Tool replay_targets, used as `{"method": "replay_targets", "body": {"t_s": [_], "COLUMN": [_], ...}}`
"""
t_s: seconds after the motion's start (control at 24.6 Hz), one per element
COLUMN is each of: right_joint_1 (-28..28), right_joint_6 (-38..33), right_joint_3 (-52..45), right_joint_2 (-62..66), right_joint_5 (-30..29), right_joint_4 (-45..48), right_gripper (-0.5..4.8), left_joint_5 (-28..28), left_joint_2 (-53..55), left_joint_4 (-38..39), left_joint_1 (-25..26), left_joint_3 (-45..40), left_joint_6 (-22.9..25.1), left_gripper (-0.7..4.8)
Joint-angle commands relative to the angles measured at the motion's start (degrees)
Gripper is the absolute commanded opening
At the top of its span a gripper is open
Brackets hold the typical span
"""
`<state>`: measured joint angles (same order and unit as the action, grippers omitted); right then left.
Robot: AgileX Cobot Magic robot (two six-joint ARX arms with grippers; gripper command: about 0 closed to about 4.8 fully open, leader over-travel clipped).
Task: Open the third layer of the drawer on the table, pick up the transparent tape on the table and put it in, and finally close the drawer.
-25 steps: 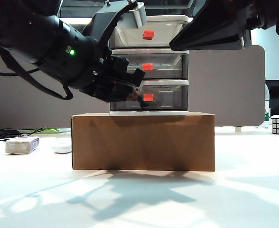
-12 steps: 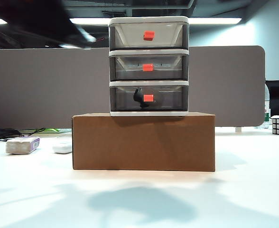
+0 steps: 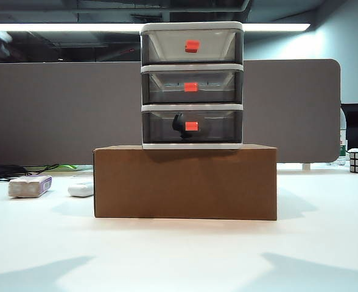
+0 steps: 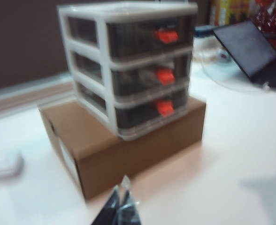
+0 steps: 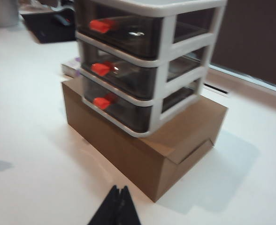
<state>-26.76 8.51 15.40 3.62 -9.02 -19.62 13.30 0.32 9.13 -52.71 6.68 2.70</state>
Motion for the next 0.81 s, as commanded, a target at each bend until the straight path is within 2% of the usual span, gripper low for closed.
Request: {"method": "replay_targets", "body": {"t_s": [0.04, 0.08, 0.2, 0.33, 0.41, 0.49, 0.57, 0.65, 0.69, 0.73, 0.81], "right_joint_1": [-0.46, -0.57, -0.66, -0.48, 0.02, 1.29, 3.96, 8.68, 11.93, 13.99, 19.28], "right_joint_6": [-3.32, -3.67, -4.02, -2.67, 0.57, 0.77, 0.77, 0.77, 0.74, 0.61, 0.50], "right_joint_3": [-5.14, -7.30, -13.55, -15.37, -15.34, -15.34, -15.34, -15.34, -15.34, -15.34, -15.34], "right_joint_2": [-3.45, -3.30, -3.04, -3.65, -3.63, -3.65, -3.65, -3.65, -3.65, -3.65, -3.65], "right_joint_5": [0.24, 1.60, 0.15, 2.58, 3.08, 3.69, 3.76, 3.78, 3.78, 3.74, 1.57], "right_joint_4": [5.60, 6.80, 14.10, 14.29, 13.53, 12.66, 12.04, 12.50, 12.66, 12.61, 13.57], "right_gripper": [-0.05, -0.05, -0.05, -0.05, -0.05, -0.05, -0.05, -0.05, -0.05, -0.05, -0.05], "left_joint_5": [0.44, 0.90, 2.12, 1.66, -0.09, -3.23, -5.86, -10.56, -16.09, -19.17, -21.11], "left_joint_2": [1.11, 1.07, -0.17, -0.17, -0.17, -0.17, -0.17, -0.17, -0.17, -0.17, -0.17], "left_joint_4": [-0.83, -2.86, -7.23, -6.29, -5.64, -5.68, -6.25, -7.34, -8.61, -9.20, -9.60], "left_joint_1": [0.37, 0.50, 1.07, 2.62, 6.27, 10.19, 16.17, 25.31, 31.23, 34.77, 43.41], "left_joint_3": [-1.49, -2.82, -6.32, -6.29, -6.29, -6.29, -6.29, -6.29, -6.29, -6.27, -6.27], "left_joint_6": [-2.58, -2.71, -2.12, -0.61, 0.44, 0.26, 0.02, -0.98, -1.29, -1.25, -2.60], "left_gripper": [-0.06, -0.06, -0.06, -0.06, -0.06, -0.06, -0.06, -0.06, -0.06, -0.06, -0.06]}}
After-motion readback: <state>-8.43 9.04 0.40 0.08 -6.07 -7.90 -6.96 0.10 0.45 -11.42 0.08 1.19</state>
